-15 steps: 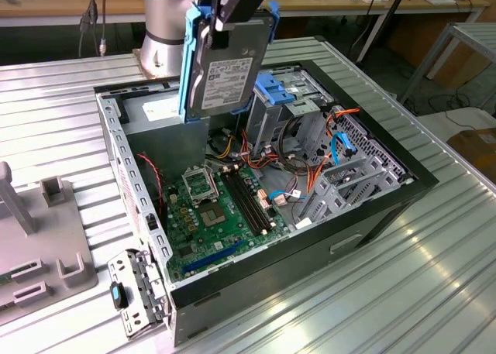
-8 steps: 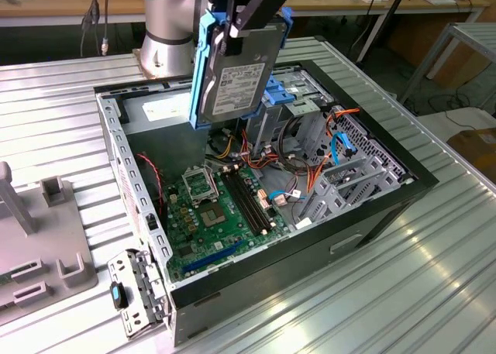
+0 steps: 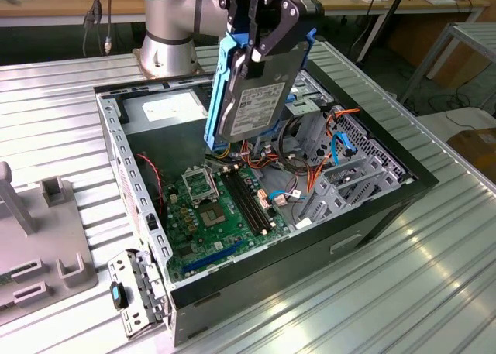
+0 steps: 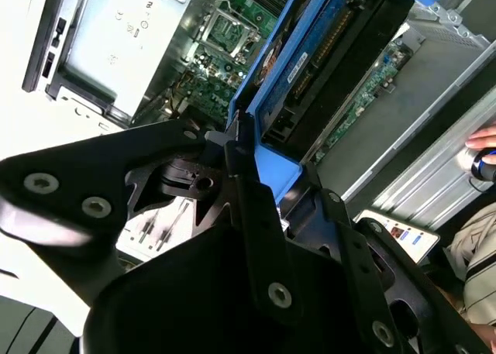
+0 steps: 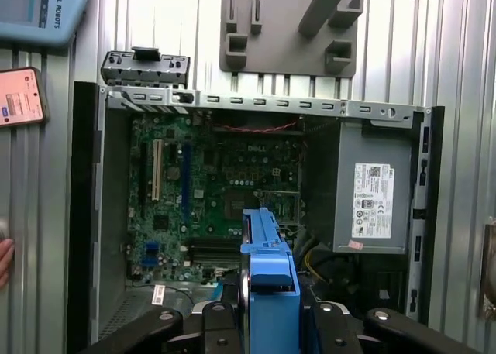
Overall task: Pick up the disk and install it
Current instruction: 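Pick up the disk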
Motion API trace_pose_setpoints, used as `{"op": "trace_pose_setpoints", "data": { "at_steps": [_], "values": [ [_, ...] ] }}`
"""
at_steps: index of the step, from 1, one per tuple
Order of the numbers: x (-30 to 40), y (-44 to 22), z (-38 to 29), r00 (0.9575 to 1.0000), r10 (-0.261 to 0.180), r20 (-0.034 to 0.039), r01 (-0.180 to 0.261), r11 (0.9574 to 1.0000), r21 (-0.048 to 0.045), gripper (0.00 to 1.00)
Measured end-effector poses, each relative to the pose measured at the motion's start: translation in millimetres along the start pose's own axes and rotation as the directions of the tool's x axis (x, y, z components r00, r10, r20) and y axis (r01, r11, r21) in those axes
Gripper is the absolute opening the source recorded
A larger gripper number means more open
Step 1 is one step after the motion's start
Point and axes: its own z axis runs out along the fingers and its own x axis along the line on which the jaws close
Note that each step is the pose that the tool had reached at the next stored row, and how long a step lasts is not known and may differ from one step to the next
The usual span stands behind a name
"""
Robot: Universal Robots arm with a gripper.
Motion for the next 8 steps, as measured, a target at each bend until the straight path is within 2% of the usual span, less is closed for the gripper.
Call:
{"op": "trace_pose_setpoints", "data": {
  "at_steps": [3,8],
  "values": [
    [3.2,3.1,0.4,1.0,0.0,0.0,0.0,1.0,0.0001,0.37],
    [3.9,3.3,0.4,1.0,0.0,0.0,0.0,1.0,0.0,0.37]
  ]
}}
